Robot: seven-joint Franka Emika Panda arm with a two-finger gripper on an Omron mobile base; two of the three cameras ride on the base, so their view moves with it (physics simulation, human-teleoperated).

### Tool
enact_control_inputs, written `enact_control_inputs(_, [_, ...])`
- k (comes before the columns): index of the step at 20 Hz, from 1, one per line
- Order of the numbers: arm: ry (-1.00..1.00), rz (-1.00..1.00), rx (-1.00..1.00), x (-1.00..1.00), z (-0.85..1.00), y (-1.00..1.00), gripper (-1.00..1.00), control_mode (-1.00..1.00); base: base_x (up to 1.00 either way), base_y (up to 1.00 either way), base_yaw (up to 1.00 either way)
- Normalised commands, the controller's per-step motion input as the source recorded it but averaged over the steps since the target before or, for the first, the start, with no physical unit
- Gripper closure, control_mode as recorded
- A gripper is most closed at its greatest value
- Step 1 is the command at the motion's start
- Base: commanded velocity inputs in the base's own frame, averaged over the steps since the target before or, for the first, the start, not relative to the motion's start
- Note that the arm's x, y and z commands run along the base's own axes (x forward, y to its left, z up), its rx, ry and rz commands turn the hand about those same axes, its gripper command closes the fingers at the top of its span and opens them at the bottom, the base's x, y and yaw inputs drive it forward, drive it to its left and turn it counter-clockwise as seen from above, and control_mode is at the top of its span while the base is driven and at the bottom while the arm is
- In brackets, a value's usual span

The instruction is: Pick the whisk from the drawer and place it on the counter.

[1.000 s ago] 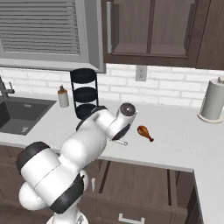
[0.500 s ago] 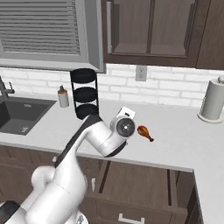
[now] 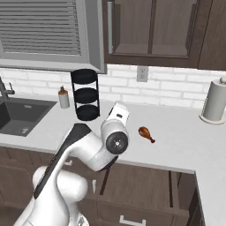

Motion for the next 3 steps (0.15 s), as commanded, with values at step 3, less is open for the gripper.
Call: enact_control_inputs(3, [-0.1, 0.06, 0.0, -0.5, 0.62, 0.0, -1.0, -1.0, 0.0, 0.0, 0.0])
